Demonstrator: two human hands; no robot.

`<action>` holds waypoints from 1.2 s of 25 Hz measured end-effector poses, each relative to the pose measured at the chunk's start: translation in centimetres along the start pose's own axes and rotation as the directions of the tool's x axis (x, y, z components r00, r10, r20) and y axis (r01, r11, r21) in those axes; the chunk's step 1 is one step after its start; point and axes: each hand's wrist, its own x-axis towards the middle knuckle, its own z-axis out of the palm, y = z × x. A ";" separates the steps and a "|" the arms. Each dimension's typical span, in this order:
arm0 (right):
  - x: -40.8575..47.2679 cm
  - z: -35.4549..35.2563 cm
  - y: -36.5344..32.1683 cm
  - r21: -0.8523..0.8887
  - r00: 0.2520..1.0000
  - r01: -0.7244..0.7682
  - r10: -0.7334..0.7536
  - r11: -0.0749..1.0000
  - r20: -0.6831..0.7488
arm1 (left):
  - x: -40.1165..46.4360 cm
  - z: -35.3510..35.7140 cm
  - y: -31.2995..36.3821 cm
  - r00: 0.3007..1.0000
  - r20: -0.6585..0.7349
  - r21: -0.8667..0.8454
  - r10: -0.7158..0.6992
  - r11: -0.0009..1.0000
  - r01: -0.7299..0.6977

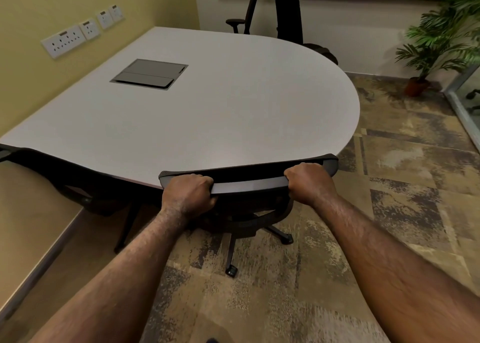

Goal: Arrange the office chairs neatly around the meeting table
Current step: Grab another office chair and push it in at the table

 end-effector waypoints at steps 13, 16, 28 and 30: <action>1.1 -0.3 -0.2 -0.018 0.998 -0.047 0.048 0.999 0.042 | 0.8 0.2 -0.9 1.000 -0.002 -0.035 0.029 0.999 -0.030; 1.2 -0.4 -0.1 -0.027 0.997 -0.047 0.048 0.999 0.055 | 1.0 0.1 -0.9 1.000 0.011 -0.037 0.024 0.999 -0.024; -1.2 -0.1 -1.1 0.000 0.992 -0.118 0.118 0.993 -0.050 | -0.3 0.2 -0.3 1.000 0.001 -0.081 0.028 0.996 -0.028; -2.2 -0.2 -1.4 0.065 0.983 -0.124 0.131 0.990 -0.125 | -0.7 0.1 -0.3 0.997 -0.053 -0.129 0.052 0.990 -0.058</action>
